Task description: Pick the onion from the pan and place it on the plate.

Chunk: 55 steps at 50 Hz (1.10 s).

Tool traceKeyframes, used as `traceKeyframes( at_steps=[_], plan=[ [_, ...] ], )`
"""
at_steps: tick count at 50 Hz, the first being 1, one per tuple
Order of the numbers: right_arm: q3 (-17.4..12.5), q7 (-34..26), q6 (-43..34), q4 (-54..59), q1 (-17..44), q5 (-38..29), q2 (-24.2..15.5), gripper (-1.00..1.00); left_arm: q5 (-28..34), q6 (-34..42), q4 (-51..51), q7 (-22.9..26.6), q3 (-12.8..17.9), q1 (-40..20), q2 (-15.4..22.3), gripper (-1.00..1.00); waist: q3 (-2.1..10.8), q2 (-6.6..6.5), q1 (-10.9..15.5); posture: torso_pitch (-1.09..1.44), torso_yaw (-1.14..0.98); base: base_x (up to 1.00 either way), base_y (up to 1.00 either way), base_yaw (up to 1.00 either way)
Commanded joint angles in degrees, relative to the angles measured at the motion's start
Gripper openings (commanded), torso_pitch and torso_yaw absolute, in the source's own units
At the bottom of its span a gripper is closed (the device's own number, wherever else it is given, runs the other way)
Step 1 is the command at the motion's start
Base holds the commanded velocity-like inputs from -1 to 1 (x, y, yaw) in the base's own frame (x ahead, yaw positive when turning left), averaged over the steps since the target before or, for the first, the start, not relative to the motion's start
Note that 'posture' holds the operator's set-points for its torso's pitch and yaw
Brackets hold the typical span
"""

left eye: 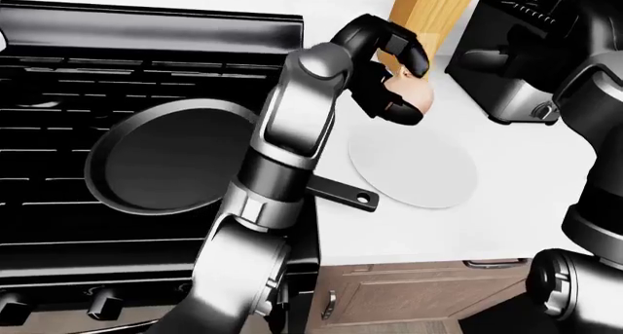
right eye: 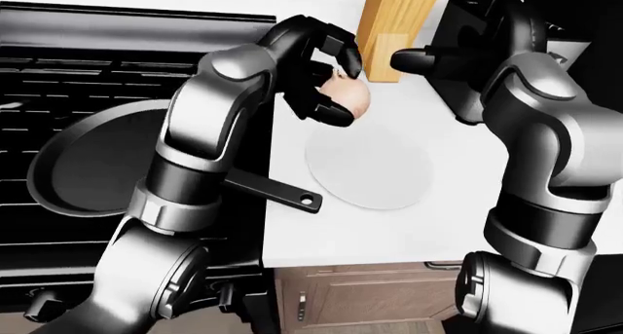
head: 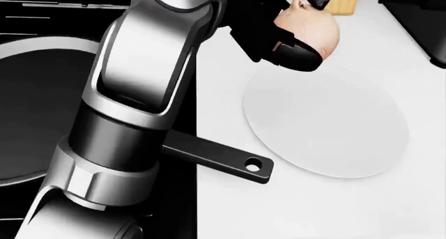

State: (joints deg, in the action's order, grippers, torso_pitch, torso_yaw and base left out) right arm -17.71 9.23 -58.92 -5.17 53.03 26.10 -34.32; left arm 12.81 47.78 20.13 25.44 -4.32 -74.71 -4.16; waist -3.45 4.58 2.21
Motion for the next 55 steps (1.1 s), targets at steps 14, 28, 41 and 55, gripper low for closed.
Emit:
traceKeyframes(
  at_steps=[14,28,41,55],
  plan=[
    [-1.13,0.1,2.45,-0.2,1.98,-0.64,-1.77,1.0,2.34,-1.25,-4.13,-0.33,-1.5,1.58,-3.95,-0.86,1.77,0.87,0.11,0.0,0.0,0.0,0.0,0.0],
    [-1.22,0.37,3.43,0.94,2.07,-0.46,-2.17,1.0,6.65,-3.0,-3.4,2.79,-3.18,2.22,-6.37,-0.85,1.72,1.28,0.31,0.0,0.0,0.0,0.0,0.0],
    [-2.15,0.77,3.96,0.59,0.55,0.67,-2.87,1.0,9.06,-9.94,6.18,4.07,-2.19,0.49,-7.57,-0.85,1.91,1.8,0.42,0.0,0.0,0.0,0.0,0.0],
    [-2.12,1.18,3.63,0.43,0.59,1.28,-3.4,1.0,4.68,-16.72,19.57,-0.2,0.28,-6.08,-7.8,-0.85,2.07,2.15,0.51,0.0,0.0,0.0,0.0,0.0]
  ],
)
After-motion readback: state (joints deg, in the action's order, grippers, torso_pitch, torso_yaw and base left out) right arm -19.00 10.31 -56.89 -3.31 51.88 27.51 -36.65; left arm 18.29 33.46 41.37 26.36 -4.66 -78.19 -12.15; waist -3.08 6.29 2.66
